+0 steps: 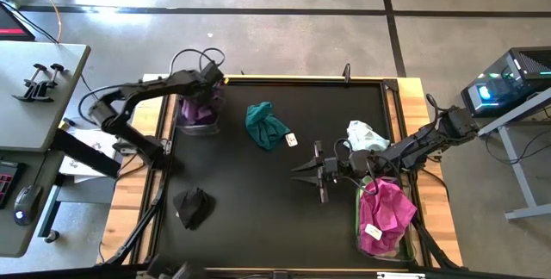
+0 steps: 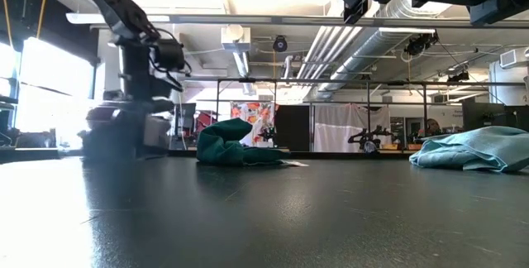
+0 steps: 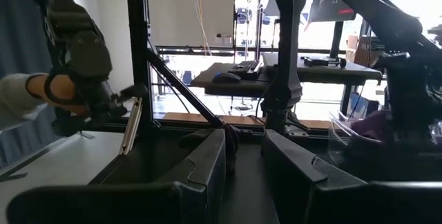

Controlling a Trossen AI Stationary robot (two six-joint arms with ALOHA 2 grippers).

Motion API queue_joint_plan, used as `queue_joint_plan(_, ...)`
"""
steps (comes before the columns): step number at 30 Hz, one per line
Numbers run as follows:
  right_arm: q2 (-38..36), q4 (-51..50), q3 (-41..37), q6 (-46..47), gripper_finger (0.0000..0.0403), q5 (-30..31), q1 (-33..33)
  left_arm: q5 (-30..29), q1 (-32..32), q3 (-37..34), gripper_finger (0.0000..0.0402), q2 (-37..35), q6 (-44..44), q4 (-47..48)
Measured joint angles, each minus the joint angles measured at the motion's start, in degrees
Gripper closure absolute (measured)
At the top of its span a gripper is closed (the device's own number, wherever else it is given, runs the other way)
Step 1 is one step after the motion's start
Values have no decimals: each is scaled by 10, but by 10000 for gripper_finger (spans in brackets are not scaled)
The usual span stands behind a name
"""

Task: Sort towels by color in basket
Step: Put the purple towel into the top transparent bin

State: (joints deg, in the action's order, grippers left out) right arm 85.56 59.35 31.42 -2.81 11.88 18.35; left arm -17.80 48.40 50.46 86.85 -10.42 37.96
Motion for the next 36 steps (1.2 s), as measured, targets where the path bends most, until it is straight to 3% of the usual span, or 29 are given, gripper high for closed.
queue_joint_plan(7, 0, 0, 0, 4, 308, 0, 0, 5, 0, 5, 401, -8, 32, -34)
queue_joint_plan(19, 0, 1, 0, 5, 308, 0, 0, 42, -14, 26, 401, -183, 1, 109)
queue_joint_plan(23, 0, 1, 0, 5, 308, 0, 0, -39, -16, 27, 401, -217, -66, 155)
queue_joint_plan(25, 0, 1, 0, 5, 308, 0, 0, -72, -14, 24, 401, -215, -77, 165)
queue_joint_plan(28, 0, 2, 0, 4, 308, 0, 0, -41, -6, 3, 401, -198, -71, 147)
queue_joint_plan(36, 0, 2, 0, 4, 308, 0, 0, -49, 15, -76, 401, -81, -37, 0)
